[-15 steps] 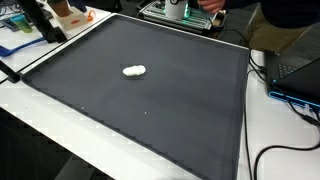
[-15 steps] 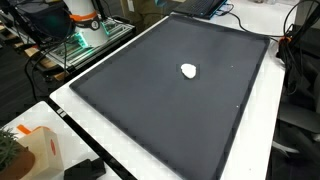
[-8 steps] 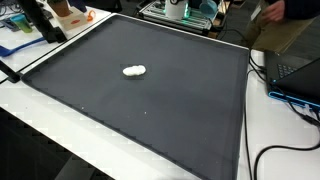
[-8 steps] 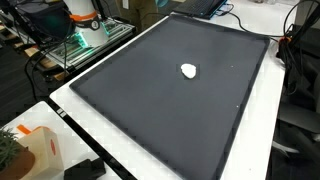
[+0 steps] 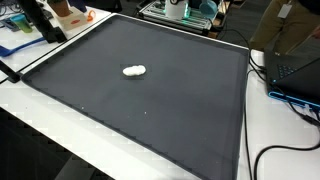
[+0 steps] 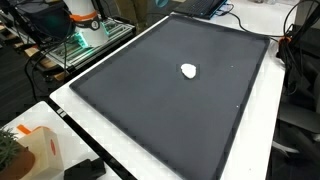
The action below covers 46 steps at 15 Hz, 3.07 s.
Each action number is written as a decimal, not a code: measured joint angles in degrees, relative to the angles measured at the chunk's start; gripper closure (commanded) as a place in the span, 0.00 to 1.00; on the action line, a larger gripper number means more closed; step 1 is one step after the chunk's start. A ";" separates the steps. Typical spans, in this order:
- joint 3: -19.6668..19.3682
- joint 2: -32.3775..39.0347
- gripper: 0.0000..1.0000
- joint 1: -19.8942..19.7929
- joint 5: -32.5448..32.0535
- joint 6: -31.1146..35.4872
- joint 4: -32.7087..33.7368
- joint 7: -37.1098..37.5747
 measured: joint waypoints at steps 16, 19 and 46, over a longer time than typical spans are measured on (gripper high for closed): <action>-8.88 -6.40 0.54 -3.38 -22.07 14.10 -1.36 -33.39; -9.17 -5.41 0.79 -3.30 -21.81 14.33 -0.90 -34.15; -11.93 20.47 0.79 -3.38 -17.51 33.69 6.09 -78.32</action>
